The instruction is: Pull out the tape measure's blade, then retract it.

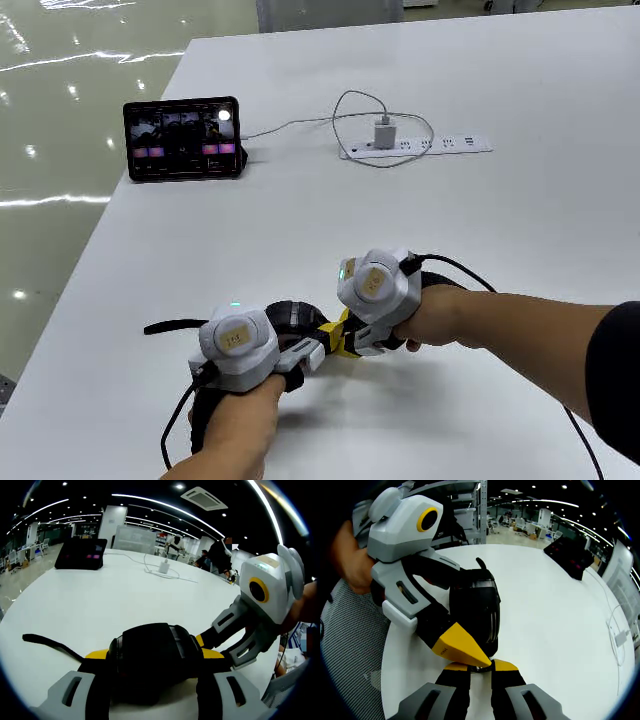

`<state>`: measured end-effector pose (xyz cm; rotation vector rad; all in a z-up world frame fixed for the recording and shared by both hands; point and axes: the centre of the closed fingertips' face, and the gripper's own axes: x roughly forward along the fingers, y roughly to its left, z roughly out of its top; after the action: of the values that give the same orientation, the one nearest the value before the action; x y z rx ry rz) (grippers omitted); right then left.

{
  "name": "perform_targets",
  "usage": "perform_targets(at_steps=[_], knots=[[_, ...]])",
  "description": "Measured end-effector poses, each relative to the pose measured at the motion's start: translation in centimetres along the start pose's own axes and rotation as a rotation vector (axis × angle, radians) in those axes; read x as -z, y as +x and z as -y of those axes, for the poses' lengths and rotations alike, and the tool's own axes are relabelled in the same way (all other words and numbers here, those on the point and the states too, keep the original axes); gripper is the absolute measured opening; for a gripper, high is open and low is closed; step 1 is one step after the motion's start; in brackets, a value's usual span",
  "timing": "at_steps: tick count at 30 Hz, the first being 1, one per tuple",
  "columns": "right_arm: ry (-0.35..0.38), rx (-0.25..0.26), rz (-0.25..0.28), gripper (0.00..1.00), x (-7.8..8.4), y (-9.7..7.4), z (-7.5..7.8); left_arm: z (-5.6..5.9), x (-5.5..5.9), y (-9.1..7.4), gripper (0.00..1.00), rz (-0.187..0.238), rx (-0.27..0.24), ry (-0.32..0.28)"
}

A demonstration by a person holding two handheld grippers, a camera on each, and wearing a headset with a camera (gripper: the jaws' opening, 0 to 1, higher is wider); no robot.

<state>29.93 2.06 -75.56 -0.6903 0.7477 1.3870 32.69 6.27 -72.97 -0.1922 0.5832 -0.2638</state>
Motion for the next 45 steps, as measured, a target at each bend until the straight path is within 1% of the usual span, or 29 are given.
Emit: perform_targets(at_steps=[18,21,23,24,27,30,33,35,36,37,38,40,41,42,43,44,45], knots=[[0.0,0.005,0.001,0.12,0.0,0.0,0.0,0.0,0.1,0.0,0.66,-0.001,-0.006,0.004],[0.009,0.016,0.009,0.13,0.0,0.0,0.0,0.1,0.0,0.1,0.67,-0.011,-0.005,0.017],[0.036,0.026,0.02,0.13,0.1,-0.2,0.1,0.2,-0.2,0.1,0.67,-0.023,0.004,0.053],[0.04,0.03,0.023,0.13,0.3,-0.3,0.1,0.2,-0.2,0.0,0.67,-0.032,0.012,0.058],[0.034,0.042,0.029,0.14,0.6,-1.0,0.0,0.1,-0.2,-0.2,0.66,-0.054,0.034,0.046],[0.041,0.057,0.055,0.13,0.6,-2.0,-0.1,0.0,-0.5,-0.6,0.66,-0.061,0.059,0.047],[0.059,0.071,0.077,0.14,0.7,-3.0,-0.1,-0.3,-0.6,-1.0,0.69,-0.08,0.084,0.063],[0.079,0.078,0.085,0.14,1.1,-3.6,-0.1,-0.6,-1.0,-1.3,0.72,-0.074,0.1,0.092],[0.083,0.085,0.09,0.14,1.2,-3.9,0.0,-0.8,-1.1,-1.4,0.73,-0.073,0.103,0.113],[0.09,0.093,0.092,0.15,1.5,-4.3,0.1,-1.0,-1.3,-1.6,0.74,-0.071,0.106,0.147],[0.097,0.099,0.093,0.15,1.6,-4.5,0.2,-1.0,-1.4,-1.7,0.76,-0.068,0.111,0.161],[0.116,0.114,0.105,0.16,1.9,-5.2,0.3,-1.2,-1.5,-1.9,0.79,-0.064,0.134,0.169],[0.124,0.118,0.111,0.17,2.0,-5.5,0.3,-1.0,-1.4,-2.0,0.8,-0.067,0.156,0.164],[0.135,0.128,0.12,0.18,2.2,-6.1,0.3,-0.5,-1.4,-2.3,0.8,-0.065,0.197,0.147],[0.138,0.136,0.124,0.19,2.3,-6.4,0.3,-0.6,-1.5,-2.4,0.81,-0.062,0.2,0.155],[0.145,0.145,0.127,0.2,2.6,-6.9,0.3,-0.6,-1.5,-2.7,0.83,-0.063,0.212,0.173],[0.148,0.154,0.13,0.21,2.8,-7.2,0.3,-0.4,-1.5,-2.8,0.85,-0.061,0.228,0.175]])
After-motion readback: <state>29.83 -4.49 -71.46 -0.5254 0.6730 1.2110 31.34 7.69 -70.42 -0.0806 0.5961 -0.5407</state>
